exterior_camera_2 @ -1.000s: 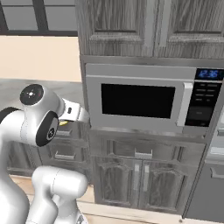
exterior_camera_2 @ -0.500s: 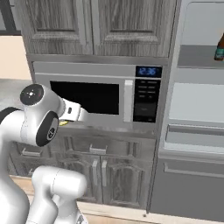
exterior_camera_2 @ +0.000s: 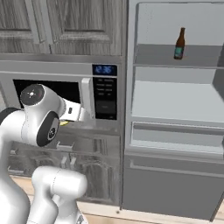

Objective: Place the beer on the top shelf of the fridge to keep it out of children's reach, and place the apple and lemon wedge on lower shelves for easy access.

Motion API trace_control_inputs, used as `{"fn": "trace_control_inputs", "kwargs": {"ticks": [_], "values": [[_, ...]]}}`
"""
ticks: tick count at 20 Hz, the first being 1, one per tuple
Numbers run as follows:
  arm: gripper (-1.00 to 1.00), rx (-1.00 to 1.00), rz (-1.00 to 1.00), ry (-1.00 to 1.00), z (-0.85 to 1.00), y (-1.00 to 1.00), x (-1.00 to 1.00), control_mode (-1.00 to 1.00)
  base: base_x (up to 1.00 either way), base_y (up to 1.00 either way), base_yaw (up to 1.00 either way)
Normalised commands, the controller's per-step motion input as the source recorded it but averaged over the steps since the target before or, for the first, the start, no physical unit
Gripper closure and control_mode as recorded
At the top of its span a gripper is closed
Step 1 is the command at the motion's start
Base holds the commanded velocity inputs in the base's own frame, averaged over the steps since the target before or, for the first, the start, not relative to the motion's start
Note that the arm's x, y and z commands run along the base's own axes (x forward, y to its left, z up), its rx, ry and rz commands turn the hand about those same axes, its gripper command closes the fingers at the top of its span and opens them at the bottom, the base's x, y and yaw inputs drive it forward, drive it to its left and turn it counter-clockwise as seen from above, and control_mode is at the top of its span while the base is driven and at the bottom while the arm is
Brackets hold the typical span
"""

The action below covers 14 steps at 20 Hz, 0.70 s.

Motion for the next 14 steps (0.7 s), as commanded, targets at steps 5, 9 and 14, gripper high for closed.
{"fn": "trace_control_inputs", "kwargs": {"ticks": [5,9,14], "values": [[1.0,0.0,0.0,0.0,0.0,0.0,0.0,1.0,0.0,-0.65,0.0],[1.0,0.0,0.0,0.0,0.0,0.0,0.0,1.0,0.0,-0.64,0.0],[1.0,0.0,0.0,0.0,0.0,0.0,0.0,1.0,0.0,-0.63,0.0]]}}
